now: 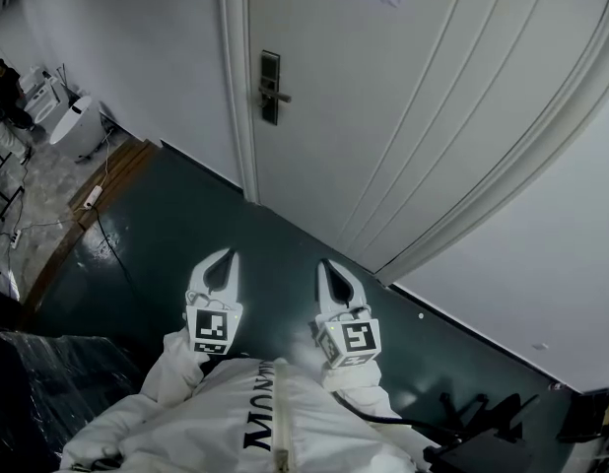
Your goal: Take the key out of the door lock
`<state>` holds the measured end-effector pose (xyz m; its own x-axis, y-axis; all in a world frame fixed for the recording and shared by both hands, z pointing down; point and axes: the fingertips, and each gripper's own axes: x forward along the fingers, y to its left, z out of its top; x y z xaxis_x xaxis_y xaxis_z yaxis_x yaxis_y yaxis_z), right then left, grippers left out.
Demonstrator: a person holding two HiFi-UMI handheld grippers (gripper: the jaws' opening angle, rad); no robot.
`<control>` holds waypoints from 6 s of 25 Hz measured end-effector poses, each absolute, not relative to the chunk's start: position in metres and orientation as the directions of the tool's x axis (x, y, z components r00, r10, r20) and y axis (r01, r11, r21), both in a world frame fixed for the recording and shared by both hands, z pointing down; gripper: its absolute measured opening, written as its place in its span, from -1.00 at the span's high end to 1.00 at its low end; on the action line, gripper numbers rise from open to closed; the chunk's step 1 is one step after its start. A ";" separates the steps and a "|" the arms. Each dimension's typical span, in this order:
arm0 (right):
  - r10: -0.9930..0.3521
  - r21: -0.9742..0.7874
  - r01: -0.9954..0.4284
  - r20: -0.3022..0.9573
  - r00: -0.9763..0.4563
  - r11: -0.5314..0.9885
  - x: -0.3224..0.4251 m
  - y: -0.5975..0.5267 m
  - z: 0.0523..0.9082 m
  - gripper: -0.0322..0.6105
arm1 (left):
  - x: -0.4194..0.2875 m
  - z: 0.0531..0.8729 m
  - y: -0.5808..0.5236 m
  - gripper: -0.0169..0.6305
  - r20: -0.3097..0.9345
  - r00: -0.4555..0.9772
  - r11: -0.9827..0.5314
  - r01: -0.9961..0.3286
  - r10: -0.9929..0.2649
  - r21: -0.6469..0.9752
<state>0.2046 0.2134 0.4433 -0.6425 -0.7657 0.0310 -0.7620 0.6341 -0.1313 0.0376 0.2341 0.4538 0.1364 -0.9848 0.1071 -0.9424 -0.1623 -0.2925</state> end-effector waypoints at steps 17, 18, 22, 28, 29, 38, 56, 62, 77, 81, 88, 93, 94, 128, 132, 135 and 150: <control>-0.740 -0.165 -0.739 0.073 -0.669 0.653 0.186 0.181 0.463 0.90 | 0.020 0.470 0.212 0.95 0.132 0.106 -0.141 -0.948 -0.985 -0.284; -0.739 -0.163 -0.739 0.074 -0.670 0.654 0.182 0.177 0.464 0.90 | 0.015 0.471 0.207 0.95 0.134 0.106 -0.141 -0.948 -0.985 -0.284; -0.742 -0.152 -0.745 0.084 -0.665 0.650 0.166 0.156 0.463 0.90 | -0.001 0.473 0.183 0.95 0.131 0.113 -0.146 -0.950 -0.985 -0.275; -0.739 -0.148 -0.745 0.103 -0.666 0.651 0.131 0.119 0.465 0.90 | -0.035 0.476 0.144 0.95 0.133 0.110 -0.142 -0.955 -0.985 -0.260; -0.737 -0.146 -0.744 0.105 -0.667 0.652 0.124 0.113 0.465 0.90 | -0.042 0.476 0.138 0.95 0.134 0.107 -0.139 -0.956 -0.985 -0.257; -0.741 -0.154 -0.753 0.138 -0.657 0.639 0.067 0.065 0.467 0.90 | -0.098 0.477 0.090 0.95 0.149 0.115 -0.149 -0.958 -0.982 -0.245; -0.781 -0.137 -0.805 0.194 -0.594 0.577 0.012 -0.003 0.475 0.90 | -0.147 0.493 0.019 0.95 0.172 0.203 -0.236 -0.952 -0.964 -0.197; -0.786 -0.150 -0.815 0.216 -0.579 0.559 0.021 -0.015 0.488 0.90 | -0.137 0.506 0.010 0.95 0.197 0.209 -0.248 -0.949 -0.958 -0.195; -0.827 -0.120 -0.829 0.083 -0.556 0.546 0.016 -0.161 0.455 0.90 | -0.141 0.494 -0.130 0.95 0.212 0.213 -0.262 -0.934 -0.954 -0.242; -0.829 -0.117 -0.830 0.069 -0.555 0.545 0.019 -0.196 0.450 0.90 | -0.138 0.488 -0.166 0.95 0.222 0.208 -0.262 -0.932 -0.952 -0.251; -0.858 -0.095 -0.856 0.036 -0.513 0.508 0.043 -0.237 0.444 0.90 | -0.126 0.481 -0.213 0.95 0.222 0.217 -0.275 -0.922 -0.951 -0.273; -0.877 -0.121 -0.875 0.055 -0.478 0.469 0.057 -0.249 0.451 0.90 | -0.120 0.482 -0.235 0.95 0.234 0.241 -0.302 -0.912 -0.942 -0.279; -0.882 -0.122 -0.880 0.056 -0.468 0.459 0.060 -0.251 0.452 0.90 | -0.119 0.481 -0.240 0.95 0.233 0.249 -0.310 -0.908 -0.940 -0.281; -0.939 -0.077 -0.960 0.204 -0.278 0.267 0.027 -0.242 0.469 0.90 | -0.112 0.556 -0.270 0.59 0.248 0.561 -0.302 -0.707 -0.789 0.639; -0.933 -0.080 -0.957 0.213 -0.289 0.278 0.029 -0.242 0.471 0.90 | -0.103 0.567 -0.269 0.48 0.189 0.574 -0.189 -0.534 -0.797 0.824; -0.928 -0.085 -0.953 0.218 -0.302 0.290 0.029 -0.243 0.472 0.90 | -0.101 0.576 -0.269 0.48 0.143 0.557 -0.100 -0.383 -0.818 0.918; -0.904 -0.088 -0.934 0.233 -0.358 0.347 0.025 -0.249 0.477 0.90 | -0.095 0.586 -0.287 0.65 0.087 0.450 -0.003 -0.196 -0.889 0.981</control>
